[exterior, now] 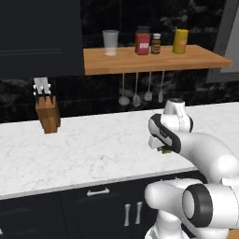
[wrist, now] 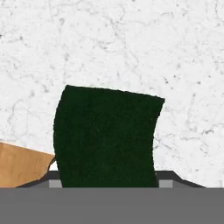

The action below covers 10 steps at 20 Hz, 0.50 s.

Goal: Pick up the sponge from the counter and clean the cutting board by briefly scrubbing or pressing down on the cutting board. Once finished, release the sponge.

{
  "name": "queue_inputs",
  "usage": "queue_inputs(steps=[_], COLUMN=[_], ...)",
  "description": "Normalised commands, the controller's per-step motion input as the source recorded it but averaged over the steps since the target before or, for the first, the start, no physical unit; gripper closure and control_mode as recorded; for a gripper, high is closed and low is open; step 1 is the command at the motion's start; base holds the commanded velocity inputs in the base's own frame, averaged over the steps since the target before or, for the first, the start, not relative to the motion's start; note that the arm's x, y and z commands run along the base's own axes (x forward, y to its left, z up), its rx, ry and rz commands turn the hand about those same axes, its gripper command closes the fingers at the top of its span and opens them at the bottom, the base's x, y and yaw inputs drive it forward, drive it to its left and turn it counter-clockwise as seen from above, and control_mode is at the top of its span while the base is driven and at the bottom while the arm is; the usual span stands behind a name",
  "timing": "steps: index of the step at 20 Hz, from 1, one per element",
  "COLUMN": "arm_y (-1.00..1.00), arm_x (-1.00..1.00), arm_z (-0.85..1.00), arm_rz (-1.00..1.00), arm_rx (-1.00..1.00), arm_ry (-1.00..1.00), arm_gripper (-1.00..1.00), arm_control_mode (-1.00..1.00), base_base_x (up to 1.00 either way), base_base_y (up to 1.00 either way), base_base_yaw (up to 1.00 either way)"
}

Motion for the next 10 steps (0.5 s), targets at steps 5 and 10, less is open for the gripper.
queue_inputs(steps=[5,10], arm_y=[0.00,0.00], arm_x=[0.00,0.00], arm_z=[0.00,0.00], arm_rz=[0.00,0.00], arm_rx=[0.00,0.00], arm_ry=[0.00,0.00], arm_gripper=[1.00,1.00], arm_control_mode=[1.00,1.00], base_base_x=[-0.16,0.36], base_base_y=[-1.00,-1.00], base_base_yaw=[0.00,0.00])
